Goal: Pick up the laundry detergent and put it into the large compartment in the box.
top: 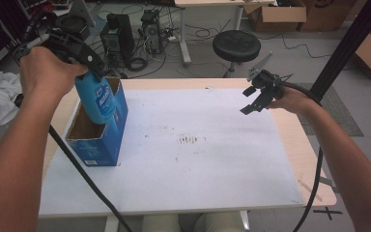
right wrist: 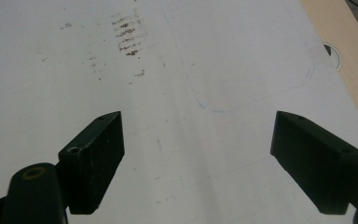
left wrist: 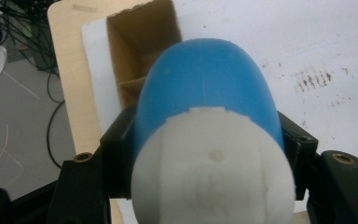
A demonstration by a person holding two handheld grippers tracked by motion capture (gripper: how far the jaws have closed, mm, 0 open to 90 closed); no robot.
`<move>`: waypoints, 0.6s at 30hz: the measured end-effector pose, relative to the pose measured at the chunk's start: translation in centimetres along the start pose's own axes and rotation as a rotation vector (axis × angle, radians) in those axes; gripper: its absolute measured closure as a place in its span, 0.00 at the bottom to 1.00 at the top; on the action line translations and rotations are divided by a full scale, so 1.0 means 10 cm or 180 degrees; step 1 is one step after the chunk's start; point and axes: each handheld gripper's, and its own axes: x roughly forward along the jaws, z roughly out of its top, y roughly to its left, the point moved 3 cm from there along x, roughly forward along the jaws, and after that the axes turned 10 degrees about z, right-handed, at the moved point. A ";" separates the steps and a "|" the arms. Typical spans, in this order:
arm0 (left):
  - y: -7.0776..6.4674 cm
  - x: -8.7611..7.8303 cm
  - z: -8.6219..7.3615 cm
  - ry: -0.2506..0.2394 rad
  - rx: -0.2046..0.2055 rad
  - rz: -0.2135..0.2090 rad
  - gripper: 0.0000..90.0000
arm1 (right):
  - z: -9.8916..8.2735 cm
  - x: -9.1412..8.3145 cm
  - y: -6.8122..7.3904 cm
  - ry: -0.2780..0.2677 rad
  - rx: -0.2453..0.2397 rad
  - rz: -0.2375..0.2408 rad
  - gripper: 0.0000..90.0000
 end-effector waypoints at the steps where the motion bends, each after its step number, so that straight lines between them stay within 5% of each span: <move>1: 0.02 0.00 -0.01 0.0006 -0.0027 -0.0003 0.43 | 0.00 0.00 0.00 0.0000 0.0001 0.0002 0.19; 18: 0.36 0.22 -0.13 0.0004 -0.0212 0.0109 0.43 | -0.01 0.01 -0.01 0.0028 0.0024 0.0004 0.19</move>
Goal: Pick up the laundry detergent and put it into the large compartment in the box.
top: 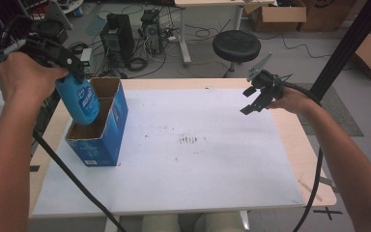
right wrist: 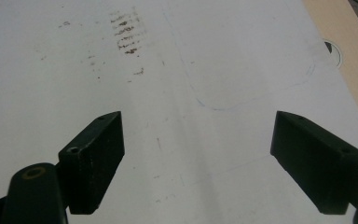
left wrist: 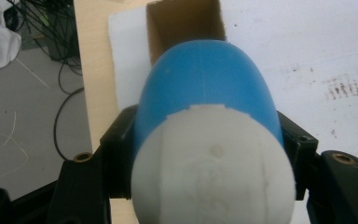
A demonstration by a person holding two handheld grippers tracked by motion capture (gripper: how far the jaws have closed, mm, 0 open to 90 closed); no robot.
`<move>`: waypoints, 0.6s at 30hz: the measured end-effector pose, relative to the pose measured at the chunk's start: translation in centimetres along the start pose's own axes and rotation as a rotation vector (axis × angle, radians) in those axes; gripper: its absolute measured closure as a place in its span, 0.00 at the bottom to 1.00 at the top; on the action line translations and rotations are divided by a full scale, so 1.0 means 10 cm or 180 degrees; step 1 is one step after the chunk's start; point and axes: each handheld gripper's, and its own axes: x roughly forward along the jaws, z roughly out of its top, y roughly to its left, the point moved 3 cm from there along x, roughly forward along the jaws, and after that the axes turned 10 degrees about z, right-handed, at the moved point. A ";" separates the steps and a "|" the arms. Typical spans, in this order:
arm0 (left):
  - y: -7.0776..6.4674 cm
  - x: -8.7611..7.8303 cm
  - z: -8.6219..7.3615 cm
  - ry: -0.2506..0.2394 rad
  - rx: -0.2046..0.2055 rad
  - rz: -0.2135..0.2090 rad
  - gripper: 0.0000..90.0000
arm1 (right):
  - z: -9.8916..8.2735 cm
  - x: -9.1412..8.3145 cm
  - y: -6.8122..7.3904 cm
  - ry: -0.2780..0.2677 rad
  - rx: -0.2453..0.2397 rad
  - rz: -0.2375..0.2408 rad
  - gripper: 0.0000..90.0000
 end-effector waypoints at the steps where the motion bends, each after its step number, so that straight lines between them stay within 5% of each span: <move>1: 0.01 0.03 -0.01 -0.0002 -0.0021 0.0004 0.43 | 0.00 0.00 0.00 0.0003 -0.0002 -0.0001 0.19; 18: 0.01 0.52 -0.12 0.0046 -0.0019 -0.0008 0.43 | 0.00 0.04 -0.03 0.0044 0.0043 0.0003 0.19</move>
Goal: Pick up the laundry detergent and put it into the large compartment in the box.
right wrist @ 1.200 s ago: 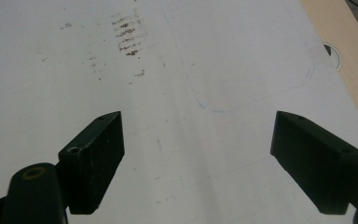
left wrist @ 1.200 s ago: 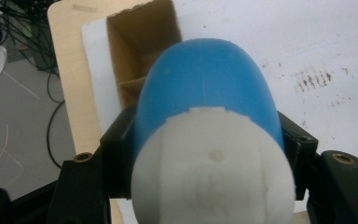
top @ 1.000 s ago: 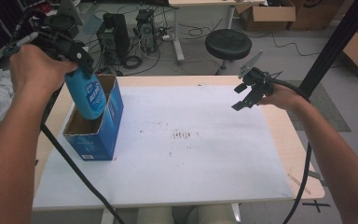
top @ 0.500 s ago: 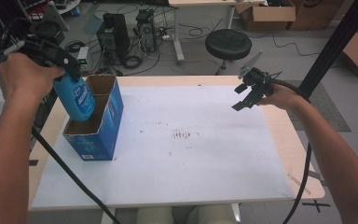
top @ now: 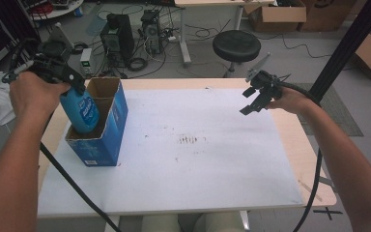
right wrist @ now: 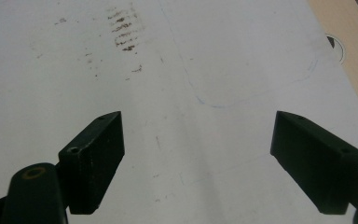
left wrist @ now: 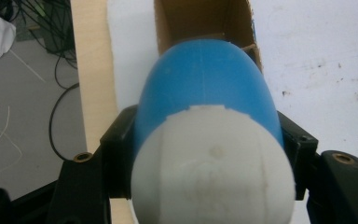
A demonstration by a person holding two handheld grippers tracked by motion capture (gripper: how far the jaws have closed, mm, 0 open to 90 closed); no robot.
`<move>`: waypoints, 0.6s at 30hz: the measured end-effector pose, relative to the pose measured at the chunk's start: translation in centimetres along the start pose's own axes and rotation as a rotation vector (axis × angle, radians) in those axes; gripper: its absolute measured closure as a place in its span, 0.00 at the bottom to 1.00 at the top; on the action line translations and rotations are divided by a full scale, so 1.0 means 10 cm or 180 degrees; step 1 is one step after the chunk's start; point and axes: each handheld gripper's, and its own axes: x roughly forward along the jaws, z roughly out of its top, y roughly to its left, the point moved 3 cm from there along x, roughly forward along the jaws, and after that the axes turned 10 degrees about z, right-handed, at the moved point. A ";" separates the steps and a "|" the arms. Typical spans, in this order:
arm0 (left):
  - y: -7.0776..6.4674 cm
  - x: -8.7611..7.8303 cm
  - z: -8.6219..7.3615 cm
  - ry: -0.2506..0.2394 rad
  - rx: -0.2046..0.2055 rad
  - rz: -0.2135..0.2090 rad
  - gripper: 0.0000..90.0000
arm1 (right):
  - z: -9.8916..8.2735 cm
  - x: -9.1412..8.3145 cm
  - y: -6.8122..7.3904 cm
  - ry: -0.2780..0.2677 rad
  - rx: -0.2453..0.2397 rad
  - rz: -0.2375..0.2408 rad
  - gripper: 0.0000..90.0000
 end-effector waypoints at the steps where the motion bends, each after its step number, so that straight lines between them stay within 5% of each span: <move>1: -0.01 0.03 -0.01 0.0001 0.0015 0.0000 0.43 | 0.00 0.01 0.00 -0.0002 -0.0003 0.0003 0.19; 18: -0.23 0.53 -0.12 0.0054 0.0160 0.0030 0.43 | -0.01 0.00 0.00 0.0022 0.0019 -0.0001 0.19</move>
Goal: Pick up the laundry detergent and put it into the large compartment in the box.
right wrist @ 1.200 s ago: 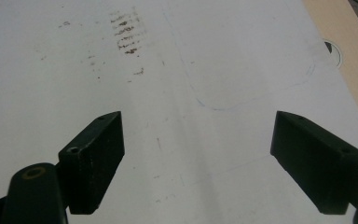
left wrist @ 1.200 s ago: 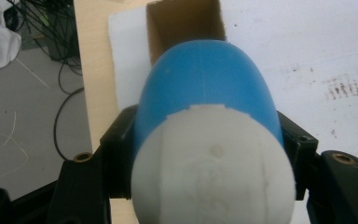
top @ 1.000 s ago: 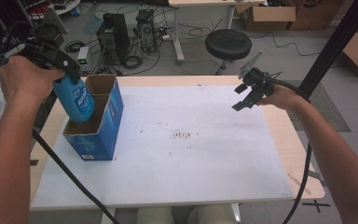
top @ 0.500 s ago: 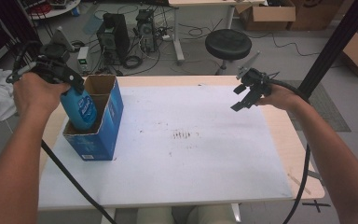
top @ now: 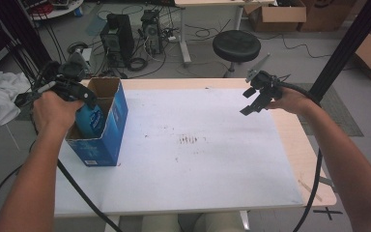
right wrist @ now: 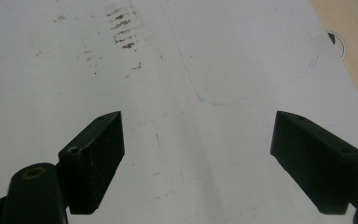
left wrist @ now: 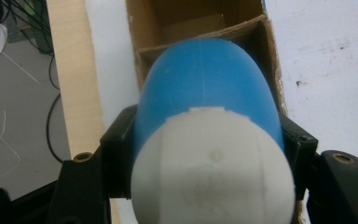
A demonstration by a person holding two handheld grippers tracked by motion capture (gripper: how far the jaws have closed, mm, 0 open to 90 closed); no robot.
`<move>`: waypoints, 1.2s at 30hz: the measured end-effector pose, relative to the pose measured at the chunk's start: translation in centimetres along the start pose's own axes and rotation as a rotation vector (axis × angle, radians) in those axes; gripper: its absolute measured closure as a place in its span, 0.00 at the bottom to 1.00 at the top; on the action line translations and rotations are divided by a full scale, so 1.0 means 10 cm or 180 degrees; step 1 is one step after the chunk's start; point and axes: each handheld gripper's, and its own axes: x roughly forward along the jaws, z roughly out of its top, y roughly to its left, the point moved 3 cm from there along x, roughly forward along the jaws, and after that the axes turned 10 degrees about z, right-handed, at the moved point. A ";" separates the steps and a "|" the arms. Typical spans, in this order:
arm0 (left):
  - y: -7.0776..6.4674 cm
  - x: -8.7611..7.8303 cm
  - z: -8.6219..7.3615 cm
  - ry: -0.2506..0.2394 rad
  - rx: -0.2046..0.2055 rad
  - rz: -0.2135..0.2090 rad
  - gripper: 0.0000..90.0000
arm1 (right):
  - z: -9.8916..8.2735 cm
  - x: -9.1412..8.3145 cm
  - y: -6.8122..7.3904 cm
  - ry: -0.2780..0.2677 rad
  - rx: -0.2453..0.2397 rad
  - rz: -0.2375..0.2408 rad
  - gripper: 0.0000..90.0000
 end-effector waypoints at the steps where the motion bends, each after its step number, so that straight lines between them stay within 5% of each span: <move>1: -0.02 0.03 -0.01 0.0005 0.0001 0.0007 0.43 | 0.00 0.00 0.00 0.0002 -0.0001 0.0000 0.19; 19: -0.16 0.45 -0.12 0.0147 0.0016 -0.0042 0.43 | 0.00 0.03 -0.01 0.0031 0.0006 0.0004 0.19; 36: -0.20 0.60 -0.16 0.0237 0.0075 -0.0067 0.42 | -0.01 0.03 0.00 0.0051 0.0016 -0.0008 0.19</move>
